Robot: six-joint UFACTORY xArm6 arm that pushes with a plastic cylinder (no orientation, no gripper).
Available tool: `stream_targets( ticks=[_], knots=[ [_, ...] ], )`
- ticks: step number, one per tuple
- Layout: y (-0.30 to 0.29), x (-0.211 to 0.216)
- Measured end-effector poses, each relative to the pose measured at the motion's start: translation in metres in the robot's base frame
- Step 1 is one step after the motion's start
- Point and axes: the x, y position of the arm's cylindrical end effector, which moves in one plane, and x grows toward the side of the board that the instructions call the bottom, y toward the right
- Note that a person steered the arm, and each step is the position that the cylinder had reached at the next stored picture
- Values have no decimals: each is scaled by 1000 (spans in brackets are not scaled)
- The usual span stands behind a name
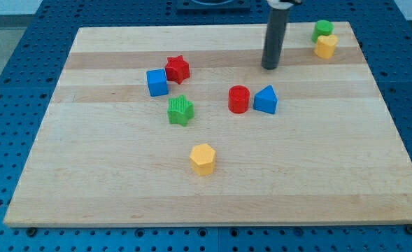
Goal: Move the arm to the red star
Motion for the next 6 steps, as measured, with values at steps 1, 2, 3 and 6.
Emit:
stream_targets(
  ticks=[1,2,3,6],
  knots=[
    [-1,0],
    [-1,0],
    [-16,-4],
    [-137,-28]
  ],
)
